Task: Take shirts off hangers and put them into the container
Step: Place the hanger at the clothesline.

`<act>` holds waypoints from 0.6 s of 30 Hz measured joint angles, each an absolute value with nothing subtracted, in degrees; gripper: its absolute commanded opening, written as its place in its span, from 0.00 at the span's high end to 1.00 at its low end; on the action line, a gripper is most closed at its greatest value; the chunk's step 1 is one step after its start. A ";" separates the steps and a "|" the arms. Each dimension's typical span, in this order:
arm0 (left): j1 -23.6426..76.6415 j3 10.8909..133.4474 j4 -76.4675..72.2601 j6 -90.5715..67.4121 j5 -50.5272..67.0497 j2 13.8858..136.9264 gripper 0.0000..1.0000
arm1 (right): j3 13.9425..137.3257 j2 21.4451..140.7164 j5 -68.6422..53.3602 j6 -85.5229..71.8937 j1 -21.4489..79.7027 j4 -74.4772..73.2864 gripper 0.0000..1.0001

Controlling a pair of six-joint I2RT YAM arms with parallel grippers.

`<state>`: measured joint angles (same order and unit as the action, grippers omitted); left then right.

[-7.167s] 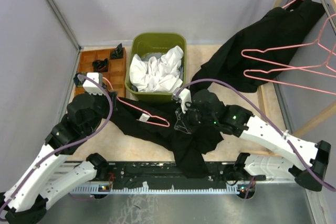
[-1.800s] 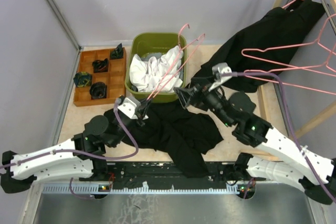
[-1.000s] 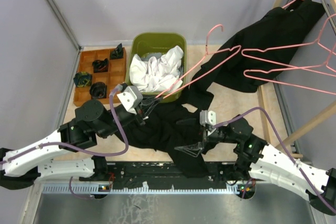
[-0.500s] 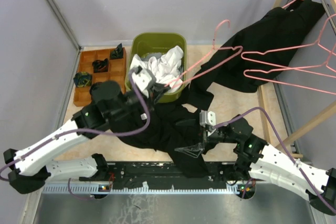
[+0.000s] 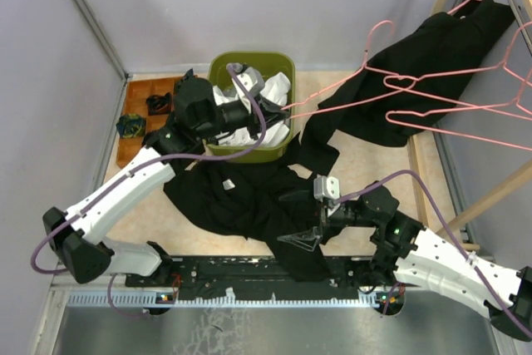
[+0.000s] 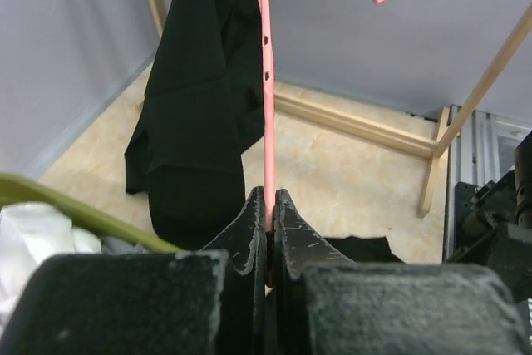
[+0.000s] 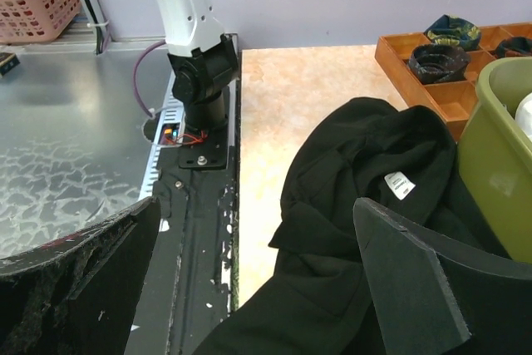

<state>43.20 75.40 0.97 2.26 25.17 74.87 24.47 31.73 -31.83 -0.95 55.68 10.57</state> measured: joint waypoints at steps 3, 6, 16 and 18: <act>41.47 79.15 -0.08 1.87 29.93 78.26 1.00 | 24.47 31.35 -31.86 -0.75 55.68 9.63 0.01; 39.44 84.31 -1.28 1.72 34.81 82.52 1.00 | 24.47 31.11 -31.94 -0.45 55.68 8.88 0.01; 36.23 100.77 -9.72 -3.46 52.18 101.32 1.00 | 25.91 31.11 -32.47 0.01 55.68 6.83 0.01; 36.23 103.26 -12.67 -5.98 54.35 105.30 1.00 | 26.06 31.11 -32.49 -0.01 55.68 6.76 0.01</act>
<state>36.23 103.26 -12.67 -5.98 54.35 105.30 26.06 31.11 -32.49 -0.01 55.68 6.76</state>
